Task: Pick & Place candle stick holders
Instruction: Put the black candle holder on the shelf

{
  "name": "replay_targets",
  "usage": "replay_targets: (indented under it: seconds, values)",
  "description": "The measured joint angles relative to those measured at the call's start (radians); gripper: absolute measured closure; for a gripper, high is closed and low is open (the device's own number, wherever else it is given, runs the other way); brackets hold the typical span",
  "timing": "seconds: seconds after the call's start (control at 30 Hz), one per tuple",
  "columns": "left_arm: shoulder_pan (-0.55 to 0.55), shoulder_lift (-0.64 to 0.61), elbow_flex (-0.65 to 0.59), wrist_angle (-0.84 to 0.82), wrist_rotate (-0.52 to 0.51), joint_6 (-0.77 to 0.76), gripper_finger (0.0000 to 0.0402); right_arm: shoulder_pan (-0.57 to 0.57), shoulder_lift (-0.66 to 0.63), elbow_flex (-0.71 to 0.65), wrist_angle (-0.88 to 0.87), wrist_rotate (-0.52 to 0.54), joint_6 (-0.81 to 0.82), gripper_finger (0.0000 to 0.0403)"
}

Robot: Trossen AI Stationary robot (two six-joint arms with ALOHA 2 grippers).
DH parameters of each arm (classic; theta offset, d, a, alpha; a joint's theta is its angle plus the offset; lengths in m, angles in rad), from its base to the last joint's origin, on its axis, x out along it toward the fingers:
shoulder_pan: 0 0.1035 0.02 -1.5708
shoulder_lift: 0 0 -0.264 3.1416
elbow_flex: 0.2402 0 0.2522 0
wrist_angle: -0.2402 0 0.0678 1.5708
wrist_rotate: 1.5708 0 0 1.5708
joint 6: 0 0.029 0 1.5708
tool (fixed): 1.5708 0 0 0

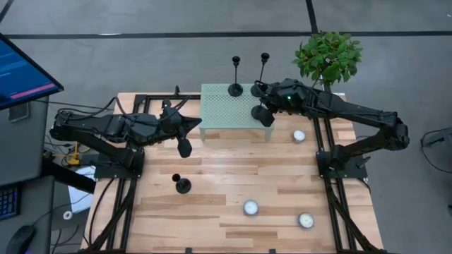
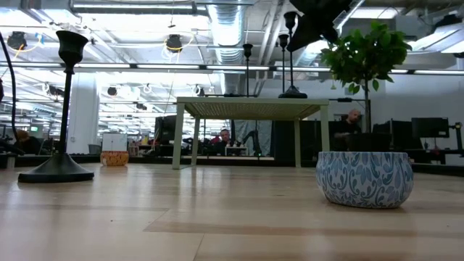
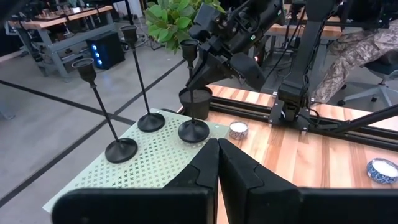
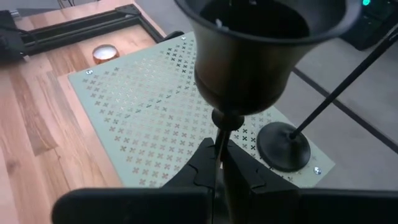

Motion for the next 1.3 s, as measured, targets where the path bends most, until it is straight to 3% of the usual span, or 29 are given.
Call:
replay_targets:
  seconds: [0.43, 0.9, 1.3]
  values:
    - [0.0, 0.0, 0.0, 0.008, 0.014, 0.0, 0.0394, -0.013, 0.0, -0.038, 0.018, -0.006, -0.002, 0.0397]
    - [0.0, 0.0, 0.0, 0.012, 0.014, 0.0, 0.0394, -0.014, 0.0, -0.038, 0.013, -0.006, 0.001, 0.0365]
    - [0.0, 0.0, 0.0, 0.015, -0.002, 0.0, 0.0394, -0.014, 0.0, -0.038, -0.001, -0.006, 0.001, 0.0273]
